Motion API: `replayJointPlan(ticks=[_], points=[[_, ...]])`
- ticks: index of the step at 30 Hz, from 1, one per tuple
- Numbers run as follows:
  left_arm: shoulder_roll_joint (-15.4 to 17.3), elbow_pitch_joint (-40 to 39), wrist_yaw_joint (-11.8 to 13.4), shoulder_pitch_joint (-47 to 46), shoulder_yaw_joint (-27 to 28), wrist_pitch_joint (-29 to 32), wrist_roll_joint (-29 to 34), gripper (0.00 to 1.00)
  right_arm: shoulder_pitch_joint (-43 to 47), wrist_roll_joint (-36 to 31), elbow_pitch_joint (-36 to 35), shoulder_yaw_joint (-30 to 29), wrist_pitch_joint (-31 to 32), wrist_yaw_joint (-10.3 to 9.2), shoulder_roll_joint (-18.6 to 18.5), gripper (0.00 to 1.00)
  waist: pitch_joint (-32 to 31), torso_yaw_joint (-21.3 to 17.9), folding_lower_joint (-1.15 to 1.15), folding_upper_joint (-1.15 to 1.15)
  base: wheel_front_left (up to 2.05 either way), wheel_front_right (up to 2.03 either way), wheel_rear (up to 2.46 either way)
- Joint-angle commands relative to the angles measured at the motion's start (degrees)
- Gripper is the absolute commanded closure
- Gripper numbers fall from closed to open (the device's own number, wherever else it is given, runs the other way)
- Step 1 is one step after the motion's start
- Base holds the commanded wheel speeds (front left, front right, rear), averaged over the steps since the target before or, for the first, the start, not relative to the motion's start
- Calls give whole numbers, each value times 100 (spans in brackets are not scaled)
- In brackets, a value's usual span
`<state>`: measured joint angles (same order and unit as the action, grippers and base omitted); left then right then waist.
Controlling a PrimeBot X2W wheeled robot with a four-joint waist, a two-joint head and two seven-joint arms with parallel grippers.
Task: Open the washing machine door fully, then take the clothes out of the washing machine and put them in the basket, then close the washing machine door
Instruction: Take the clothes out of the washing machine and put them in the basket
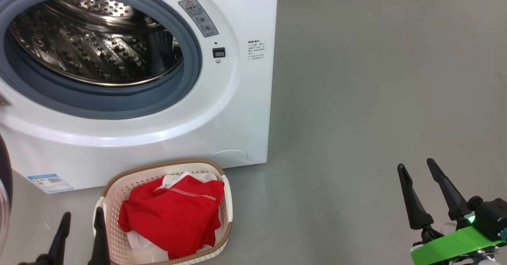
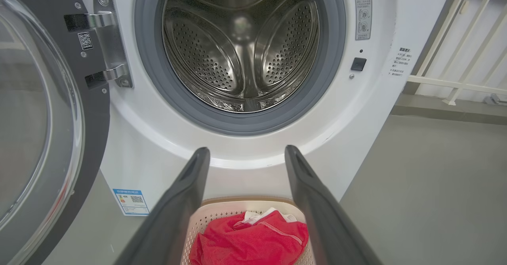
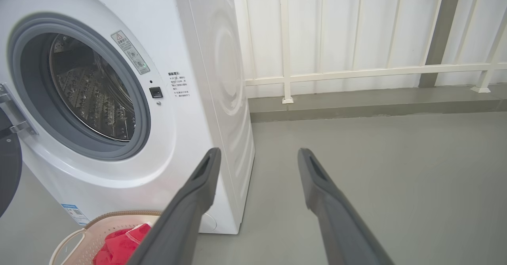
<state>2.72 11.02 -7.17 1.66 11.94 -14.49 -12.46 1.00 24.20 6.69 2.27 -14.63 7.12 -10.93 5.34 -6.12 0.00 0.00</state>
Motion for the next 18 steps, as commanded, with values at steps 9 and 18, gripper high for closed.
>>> replayJointPlan(ticks=[9,18], points=[[24,-249,-32,-5,71,-51,111,0,83,3,-202,23,-37,36,-35,0,-2,-9,0,0,0,0,0],[18,-285,-32,-9,38,-51,111,0,104,-12,-212,-14,-37,36,-34,0,-15,17,0,0,0,0,0]])
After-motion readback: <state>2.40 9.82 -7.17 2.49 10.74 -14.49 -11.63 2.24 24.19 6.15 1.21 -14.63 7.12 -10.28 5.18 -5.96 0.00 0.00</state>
